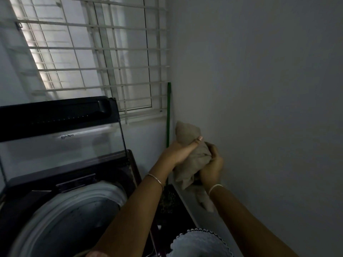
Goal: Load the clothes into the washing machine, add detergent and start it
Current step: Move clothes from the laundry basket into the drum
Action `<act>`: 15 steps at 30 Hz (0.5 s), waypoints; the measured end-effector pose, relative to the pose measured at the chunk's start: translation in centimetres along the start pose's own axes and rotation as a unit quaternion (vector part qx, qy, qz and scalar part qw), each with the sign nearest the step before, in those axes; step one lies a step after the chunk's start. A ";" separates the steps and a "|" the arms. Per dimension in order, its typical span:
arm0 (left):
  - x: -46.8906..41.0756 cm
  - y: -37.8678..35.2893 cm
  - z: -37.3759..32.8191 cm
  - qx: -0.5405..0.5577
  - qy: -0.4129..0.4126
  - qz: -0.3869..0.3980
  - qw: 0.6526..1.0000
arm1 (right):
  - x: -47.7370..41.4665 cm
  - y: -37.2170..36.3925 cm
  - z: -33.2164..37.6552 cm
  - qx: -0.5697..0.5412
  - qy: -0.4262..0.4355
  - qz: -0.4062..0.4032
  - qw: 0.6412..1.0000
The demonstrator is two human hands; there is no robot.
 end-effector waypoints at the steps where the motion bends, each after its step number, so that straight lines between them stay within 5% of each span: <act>1: -0.3 -0.2 0.7 0.087 0.015 -0.006 0.996 | 0.1 -0.1 -0.2 0.063 0.021 0.014 0.998; 5: -1.8 -0.9 3.3 0.339 0.076 0.012 0.938 | 0.6 -0.3 -0.5 0.196 0.103 0.085 0.971; 15: -2.2 -0.4 6.5 0.572 0.096 0.074 0.812 | 0.0 -2.4 1.3 0.220 0.139 0.350 0.900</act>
Point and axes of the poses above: each hand's wrist, its own x-axis away from the middle knuckle, its own y-axis out of the back of the hand, z = x × y, the point moved 3 cm from there along -x, towards the middle knuckle, and after that the axes turned 4 degrees about y, right-handed, at the moved point
